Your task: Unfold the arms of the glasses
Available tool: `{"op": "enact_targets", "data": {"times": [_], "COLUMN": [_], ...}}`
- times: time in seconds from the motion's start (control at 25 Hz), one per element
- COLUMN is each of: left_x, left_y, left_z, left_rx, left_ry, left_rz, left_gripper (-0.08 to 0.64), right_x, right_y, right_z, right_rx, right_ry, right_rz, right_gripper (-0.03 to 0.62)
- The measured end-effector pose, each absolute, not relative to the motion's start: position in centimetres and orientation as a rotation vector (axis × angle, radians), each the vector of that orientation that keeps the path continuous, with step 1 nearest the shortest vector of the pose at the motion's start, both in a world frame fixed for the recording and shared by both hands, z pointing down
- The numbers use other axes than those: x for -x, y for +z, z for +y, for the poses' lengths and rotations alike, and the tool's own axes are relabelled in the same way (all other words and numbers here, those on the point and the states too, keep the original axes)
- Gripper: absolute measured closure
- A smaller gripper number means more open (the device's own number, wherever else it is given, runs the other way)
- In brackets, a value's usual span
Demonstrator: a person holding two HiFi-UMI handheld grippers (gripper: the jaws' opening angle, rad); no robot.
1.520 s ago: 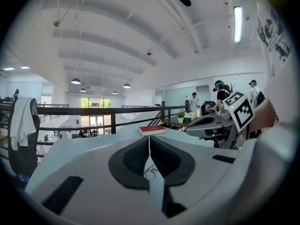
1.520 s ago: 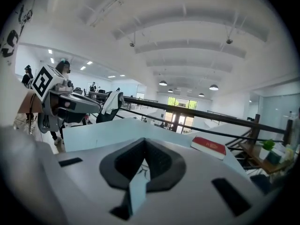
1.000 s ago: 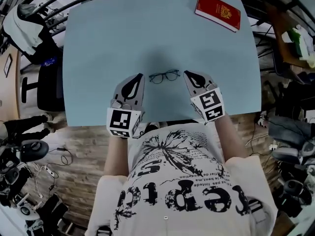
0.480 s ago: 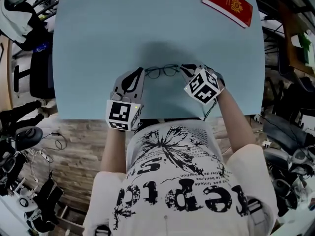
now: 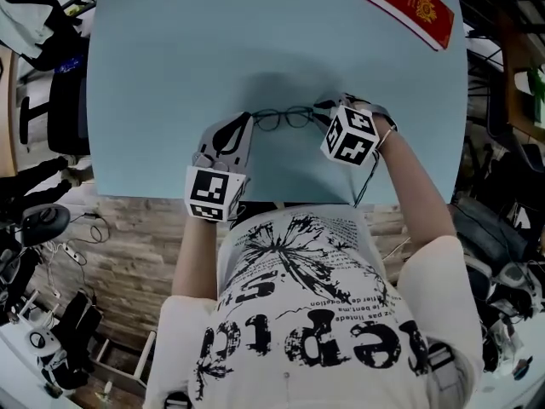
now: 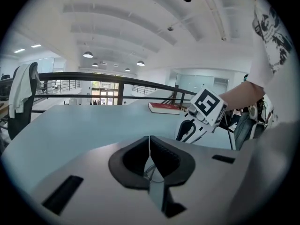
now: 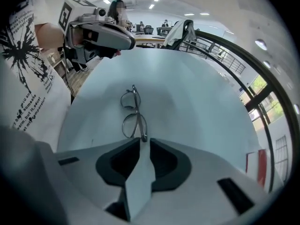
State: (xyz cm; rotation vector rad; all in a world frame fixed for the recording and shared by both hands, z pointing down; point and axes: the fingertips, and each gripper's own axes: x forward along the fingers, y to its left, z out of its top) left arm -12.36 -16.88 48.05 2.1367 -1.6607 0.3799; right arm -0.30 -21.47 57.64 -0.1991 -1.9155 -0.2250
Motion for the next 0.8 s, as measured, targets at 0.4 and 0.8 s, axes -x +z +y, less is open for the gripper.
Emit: {"op": "enact_targets", "data": {"times": [0.4, 0.8], "left_x": [11.6, 8.2], "left_y": [50.4, 53.4], "left_z": [-16.8, -17.6], "left_rx": [-2.153, -2.308], "left_ry": [0.515, 0.962], "left_rz": [-1.581, -1.213], "left_gripper": [0.537, 0.535], "right_x": [0.9, 0.7], "right_y": [59.5, 59.1], "right_z": [-20.6, -20.3], "right_rx": [0.349, 0.321], "right_ry": [-0.286, -0.259], "right_rz": [-1.842, -1.863], "right_gripper": [0.555, 0.557]}}
